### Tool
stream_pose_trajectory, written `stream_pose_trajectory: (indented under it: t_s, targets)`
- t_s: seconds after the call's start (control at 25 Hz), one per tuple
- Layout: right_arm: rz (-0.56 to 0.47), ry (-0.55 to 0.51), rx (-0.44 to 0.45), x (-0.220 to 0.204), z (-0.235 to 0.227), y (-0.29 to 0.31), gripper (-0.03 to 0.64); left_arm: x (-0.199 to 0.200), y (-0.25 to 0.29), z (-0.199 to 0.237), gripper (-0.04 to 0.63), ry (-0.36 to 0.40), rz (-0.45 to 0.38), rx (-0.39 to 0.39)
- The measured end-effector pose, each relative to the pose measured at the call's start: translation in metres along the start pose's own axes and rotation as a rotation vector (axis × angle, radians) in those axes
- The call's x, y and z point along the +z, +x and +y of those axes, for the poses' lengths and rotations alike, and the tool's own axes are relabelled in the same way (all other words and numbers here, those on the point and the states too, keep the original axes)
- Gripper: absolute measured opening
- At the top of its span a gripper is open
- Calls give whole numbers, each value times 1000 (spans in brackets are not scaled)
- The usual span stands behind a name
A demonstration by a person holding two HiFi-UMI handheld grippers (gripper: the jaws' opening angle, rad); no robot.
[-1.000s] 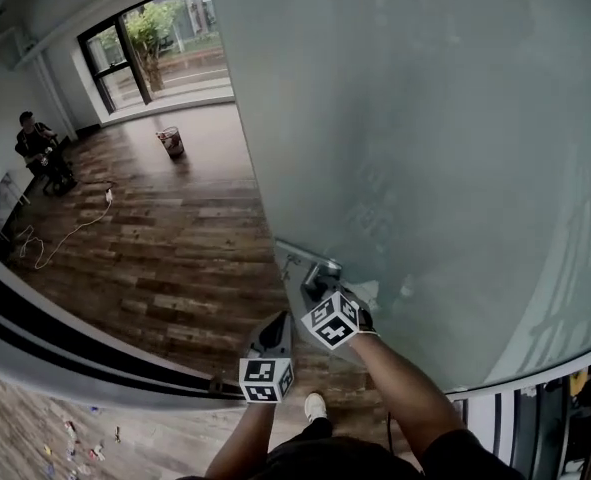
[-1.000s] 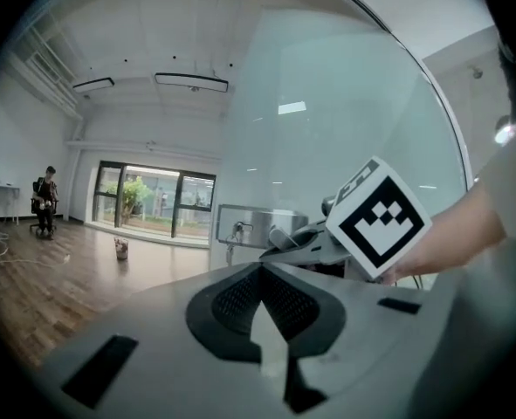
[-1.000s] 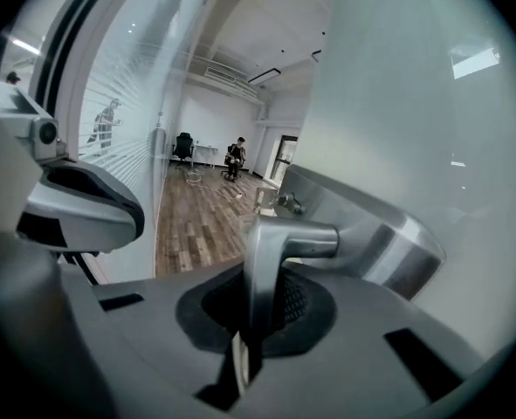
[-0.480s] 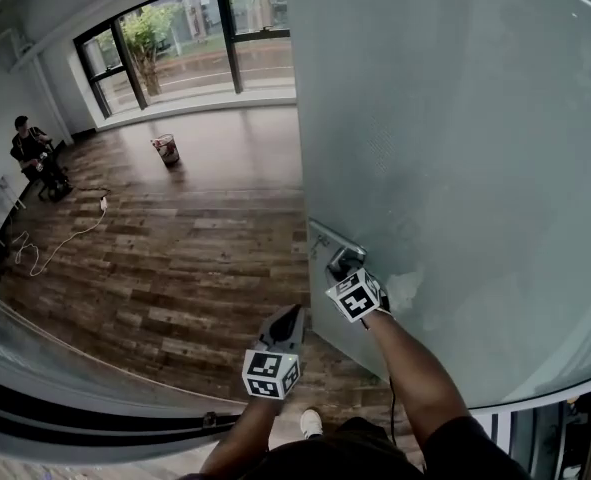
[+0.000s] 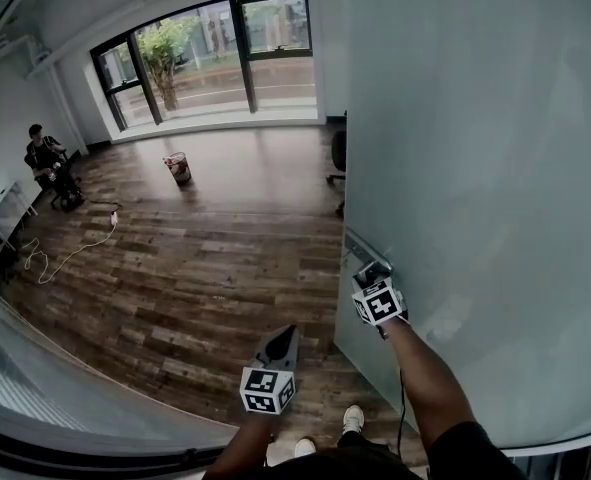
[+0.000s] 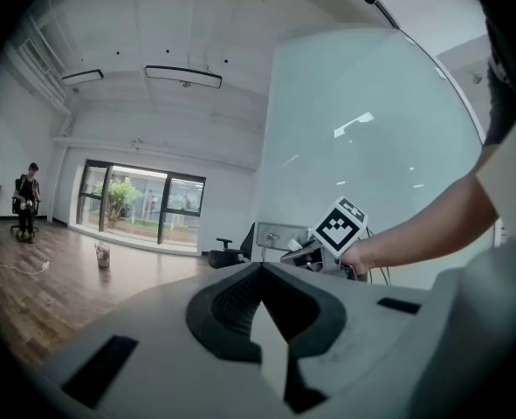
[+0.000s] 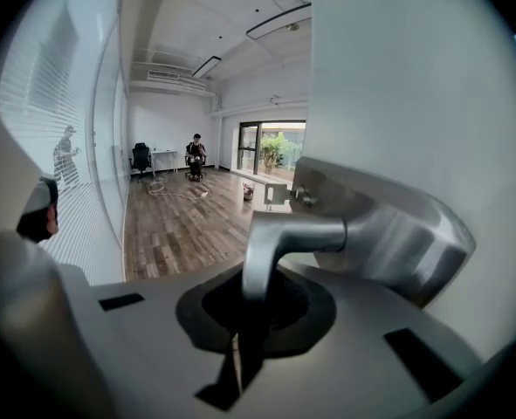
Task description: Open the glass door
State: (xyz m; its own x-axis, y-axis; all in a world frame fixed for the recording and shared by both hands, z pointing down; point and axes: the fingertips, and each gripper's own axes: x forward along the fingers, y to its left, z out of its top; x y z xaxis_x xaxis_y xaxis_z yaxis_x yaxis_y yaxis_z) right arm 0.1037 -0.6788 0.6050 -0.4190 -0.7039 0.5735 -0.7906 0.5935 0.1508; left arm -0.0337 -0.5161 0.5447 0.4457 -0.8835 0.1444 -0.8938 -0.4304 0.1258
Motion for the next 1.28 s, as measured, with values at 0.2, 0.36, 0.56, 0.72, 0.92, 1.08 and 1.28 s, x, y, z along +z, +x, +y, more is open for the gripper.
stream_pose_trajectory:
  t_s: [0.2,0.36,0.56,0.72,0.92,1.08,1.28]
  targets:
    - [-13,32,-2,-8,-64,12,15,5,49,-9,-2,35,12,-13]
    - [-13,92,-13,-16,-114,10,15,5,82,-20,-2,33,33,-12]
    - [-33,166,-52,-20,-181,12,14,11,134,-26,-2,9,39,0]
    - [-10,197,-92,-34,-224,12,15,14,161,-33,-2,-1,32,6]
    - [12,213,-142,-43,-271,10,15,17,185,-36,-2,-12,39,3]
    - [22,225,-173,-54,-299,2,14,10,192,-47,-2,3,61,-20]
    - [59,230,-183,-62,-321,-3,15,-1,185,-45,-2,2,90,-14]
